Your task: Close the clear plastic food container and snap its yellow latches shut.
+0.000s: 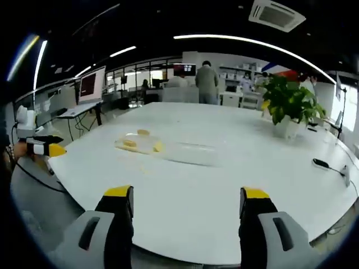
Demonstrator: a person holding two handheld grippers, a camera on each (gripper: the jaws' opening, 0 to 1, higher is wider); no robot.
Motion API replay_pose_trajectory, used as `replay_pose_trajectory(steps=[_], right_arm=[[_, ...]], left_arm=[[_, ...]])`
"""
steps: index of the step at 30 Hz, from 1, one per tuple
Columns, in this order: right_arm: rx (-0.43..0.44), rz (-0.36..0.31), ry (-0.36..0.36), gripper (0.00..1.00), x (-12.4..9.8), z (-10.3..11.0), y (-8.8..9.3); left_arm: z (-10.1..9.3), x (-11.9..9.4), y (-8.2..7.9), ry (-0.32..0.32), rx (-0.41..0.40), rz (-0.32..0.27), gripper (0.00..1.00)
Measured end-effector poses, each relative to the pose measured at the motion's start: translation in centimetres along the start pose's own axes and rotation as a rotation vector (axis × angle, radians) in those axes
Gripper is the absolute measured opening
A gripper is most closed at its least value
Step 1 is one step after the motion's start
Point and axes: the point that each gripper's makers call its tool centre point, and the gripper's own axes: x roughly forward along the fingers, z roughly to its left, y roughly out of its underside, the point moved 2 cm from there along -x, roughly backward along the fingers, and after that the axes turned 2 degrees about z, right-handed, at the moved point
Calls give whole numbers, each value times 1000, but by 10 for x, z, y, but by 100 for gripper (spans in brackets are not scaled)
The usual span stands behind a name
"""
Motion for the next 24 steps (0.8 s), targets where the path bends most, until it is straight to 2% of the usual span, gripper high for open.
replay_pose_trajectory(steps=[8, 9, 11, 24], right_arm=[[1, -14, 38, 100, -1, -6, -2], [0, -6, 58, 99, -1, -9, -1], [0, -4, 37, 100, 0, -6, -1], [-6, 0, 32, 96, 0, -6, 0]], left_arm=[[5, 3, 3, -6, 1, 14, 95], [5, 3, 4, -6, 1, 14, 95], [7, 4, 4, -8, 3, 15, 95], [12, 5, 5, -27, 5, 14, 96]])
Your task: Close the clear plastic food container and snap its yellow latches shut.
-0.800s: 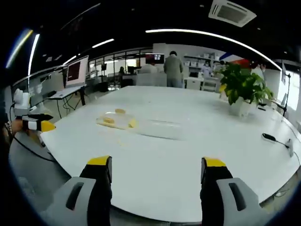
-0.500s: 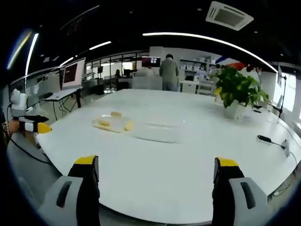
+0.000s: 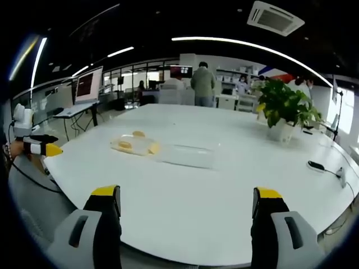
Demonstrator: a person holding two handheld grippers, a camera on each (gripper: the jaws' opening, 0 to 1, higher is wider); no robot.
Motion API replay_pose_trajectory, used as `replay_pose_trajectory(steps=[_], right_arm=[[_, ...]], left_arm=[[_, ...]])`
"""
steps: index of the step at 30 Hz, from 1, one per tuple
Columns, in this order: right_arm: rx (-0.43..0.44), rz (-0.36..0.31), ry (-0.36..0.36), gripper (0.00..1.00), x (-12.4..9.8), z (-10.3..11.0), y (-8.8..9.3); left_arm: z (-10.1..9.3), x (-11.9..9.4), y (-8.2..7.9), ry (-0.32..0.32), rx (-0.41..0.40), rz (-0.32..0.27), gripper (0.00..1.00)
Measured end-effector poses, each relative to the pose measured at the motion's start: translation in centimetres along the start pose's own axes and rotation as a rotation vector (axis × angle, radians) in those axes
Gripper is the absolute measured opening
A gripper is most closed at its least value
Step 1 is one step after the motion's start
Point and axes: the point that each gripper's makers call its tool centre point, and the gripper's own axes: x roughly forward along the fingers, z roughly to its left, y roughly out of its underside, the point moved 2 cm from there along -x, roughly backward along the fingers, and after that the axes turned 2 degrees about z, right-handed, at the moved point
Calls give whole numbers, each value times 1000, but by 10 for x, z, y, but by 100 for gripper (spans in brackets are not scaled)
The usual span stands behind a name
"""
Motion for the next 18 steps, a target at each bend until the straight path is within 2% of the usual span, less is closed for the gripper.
replay_pose_trajectory(steps=[18], right_arm=[[-10, 8, -17, 89, 0, 2, 0]], left_arm=[[-2, -2, 0, -5, 4, 6, 95]])
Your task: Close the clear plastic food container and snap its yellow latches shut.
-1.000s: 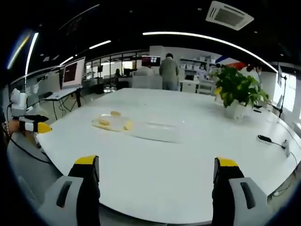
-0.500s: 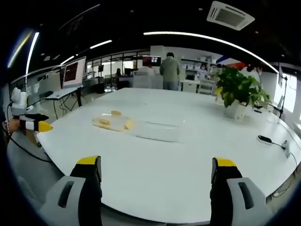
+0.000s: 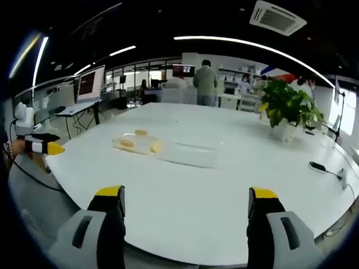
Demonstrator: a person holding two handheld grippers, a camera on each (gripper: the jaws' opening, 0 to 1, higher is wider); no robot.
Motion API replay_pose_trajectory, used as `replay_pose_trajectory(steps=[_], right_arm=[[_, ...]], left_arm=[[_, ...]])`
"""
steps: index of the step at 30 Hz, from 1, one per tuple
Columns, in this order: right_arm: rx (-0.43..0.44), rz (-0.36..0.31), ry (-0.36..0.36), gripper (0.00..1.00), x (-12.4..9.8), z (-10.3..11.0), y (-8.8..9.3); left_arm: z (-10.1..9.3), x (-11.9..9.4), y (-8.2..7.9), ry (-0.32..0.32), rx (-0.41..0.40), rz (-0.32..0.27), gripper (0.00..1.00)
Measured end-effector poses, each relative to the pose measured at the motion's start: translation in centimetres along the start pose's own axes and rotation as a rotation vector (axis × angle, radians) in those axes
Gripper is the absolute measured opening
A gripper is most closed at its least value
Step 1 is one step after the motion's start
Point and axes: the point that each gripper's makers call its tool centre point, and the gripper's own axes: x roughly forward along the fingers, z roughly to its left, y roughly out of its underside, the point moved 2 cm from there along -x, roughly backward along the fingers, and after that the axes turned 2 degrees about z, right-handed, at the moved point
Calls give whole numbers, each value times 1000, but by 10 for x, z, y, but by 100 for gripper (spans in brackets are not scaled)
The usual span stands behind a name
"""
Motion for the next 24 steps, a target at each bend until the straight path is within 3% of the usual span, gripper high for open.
replay_pose_trajectory(steps=[24], right_arm=[[-22, 32, -16, 86, 1, 2, 5]], left_arm=[[-7, -2, 1, 0, 22, 28, 94]])
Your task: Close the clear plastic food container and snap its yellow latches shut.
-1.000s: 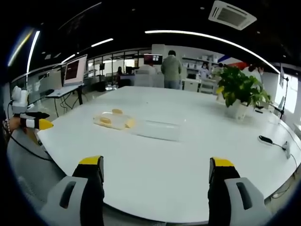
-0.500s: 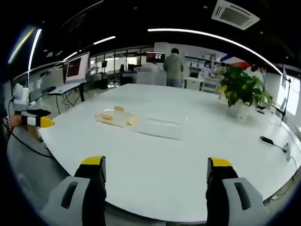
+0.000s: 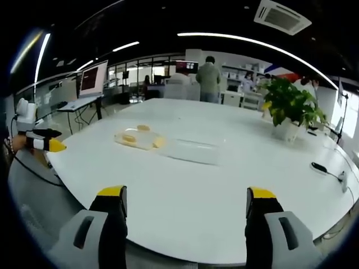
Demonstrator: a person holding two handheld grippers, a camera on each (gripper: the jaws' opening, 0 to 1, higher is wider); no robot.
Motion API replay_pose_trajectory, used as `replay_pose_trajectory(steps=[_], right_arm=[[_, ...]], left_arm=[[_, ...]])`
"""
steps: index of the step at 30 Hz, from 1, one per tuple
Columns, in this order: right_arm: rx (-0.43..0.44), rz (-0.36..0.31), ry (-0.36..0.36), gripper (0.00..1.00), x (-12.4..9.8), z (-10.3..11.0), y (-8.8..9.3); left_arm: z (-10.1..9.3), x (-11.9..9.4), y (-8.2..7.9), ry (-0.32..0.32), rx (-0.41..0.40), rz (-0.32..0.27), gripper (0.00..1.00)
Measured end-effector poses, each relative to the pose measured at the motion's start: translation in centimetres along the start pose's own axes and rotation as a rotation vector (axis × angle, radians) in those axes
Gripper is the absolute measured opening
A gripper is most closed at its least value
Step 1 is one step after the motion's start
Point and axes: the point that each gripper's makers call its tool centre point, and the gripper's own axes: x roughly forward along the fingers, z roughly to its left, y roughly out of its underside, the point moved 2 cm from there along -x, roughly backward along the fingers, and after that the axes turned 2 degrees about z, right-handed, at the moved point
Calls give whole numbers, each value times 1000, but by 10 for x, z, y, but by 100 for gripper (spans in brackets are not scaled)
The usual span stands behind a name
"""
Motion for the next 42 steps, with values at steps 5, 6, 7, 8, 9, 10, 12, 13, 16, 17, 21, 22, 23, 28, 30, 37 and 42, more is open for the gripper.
replay_pose_trajectory(steps=[5, 6, 7, 8, 9, 10, 12, 13, 16, 17, 21, 22, 23, 28, 30, 37, 42], right_arm=[[-3, 4, -6, 84, 0, 1, 1], [-4, 4, -7, 84, 0, 1, 1], [-4, 3, -8, 84, 0, 1, 1], [-3, 3, -8, 84, 0, 1, 1], [-3, 3, -7, 84, 0, 1, 1], [-4, 3, -6, 84, 0, 1, 1], [1, -3, -7, 84, 0, 1, 0], [3, -4, -6, 83, 0, 1, 0], [4, -1, -1, 83, 0, 0, 0], [4, -2, 1, 83, 0, 0, 0], [11, -6, 17, 84, -1, -2, -1], [11, -4, 17, 83, -1, -2, 0], [11, -1, 18, 83, -1, -2, 0], [23, 8, 45, 83, -1, -6, 1], [20, 20, 52, 82, 0, -7, 2], [9, 45, 64, 75, 0, -9, 5], [19, 65, 95, 75, 0, -13, 7]], left_arm=[[1, 0, 0, 0, -4, -2, 94], [1, 0, 0, 1, -6, -2, 94], [1, 0, 0, 2, -9, 0, 94], [1, 0, 0, 1, -9, 1, 94], [1, 0, 1, 0, -7, 2, 94], [1, 1, 1, 0, -5, 4, 94], [1, 1, 1, 1, -3, 7, 94], [1, 1, 1, 1, -3, 3, 94], [1, 1, 1, 6, -10, 1, 94], [1, 1, 0, 7, -9, 0, 94], [0, 1, 0, 14, -11, -1, 94], [0, 1, 0, 16, -12, -3, 94], [0, 1, 0, 18, -13, -5, 94], [-2, 2, 0, 33, -12, 2, 94], [-4, 3, 1, 50, -11, 8, 93], [-2, 5, 5, 42, -10, 31, 91], [-3, 6, 6, 52, -7, 40, 90]])
